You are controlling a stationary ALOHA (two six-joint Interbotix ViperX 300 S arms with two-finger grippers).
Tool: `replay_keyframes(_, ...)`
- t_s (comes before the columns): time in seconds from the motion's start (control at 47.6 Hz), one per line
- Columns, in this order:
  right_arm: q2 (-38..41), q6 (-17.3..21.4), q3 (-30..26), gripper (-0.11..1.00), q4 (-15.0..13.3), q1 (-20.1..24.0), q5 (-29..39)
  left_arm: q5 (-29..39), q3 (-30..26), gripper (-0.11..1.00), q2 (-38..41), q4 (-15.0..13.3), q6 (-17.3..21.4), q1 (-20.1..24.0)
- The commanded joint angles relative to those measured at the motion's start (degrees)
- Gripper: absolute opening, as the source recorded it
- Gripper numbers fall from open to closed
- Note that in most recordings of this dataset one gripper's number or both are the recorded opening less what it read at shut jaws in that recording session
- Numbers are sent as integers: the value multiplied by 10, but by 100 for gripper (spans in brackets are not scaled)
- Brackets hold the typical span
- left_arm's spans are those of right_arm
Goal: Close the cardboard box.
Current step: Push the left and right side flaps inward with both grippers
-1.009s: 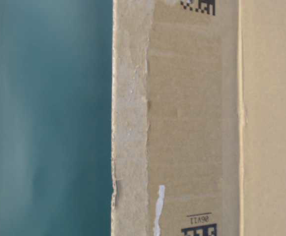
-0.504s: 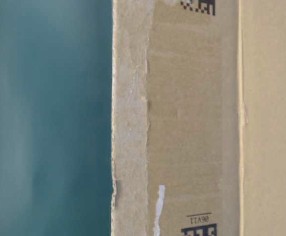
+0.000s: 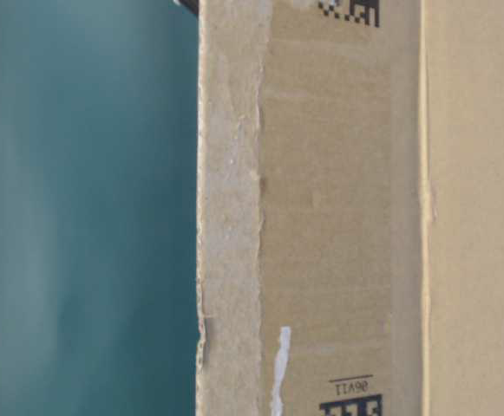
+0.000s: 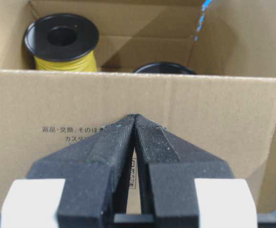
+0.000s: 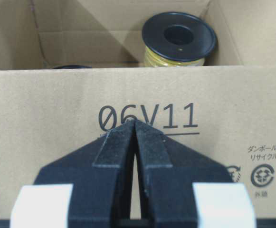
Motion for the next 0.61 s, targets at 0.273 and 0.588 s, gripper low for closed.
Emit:
replay_keyframes(0.273, 115, 4, -46, 0, 9, -1, -21, -46, -56, 0, 129, 1, 2, 4)
replay_keyframes(0.588, 126, 5, -47, 0, 21, -1, -30, -63, -69, 0, 170, -2, 0, 5)
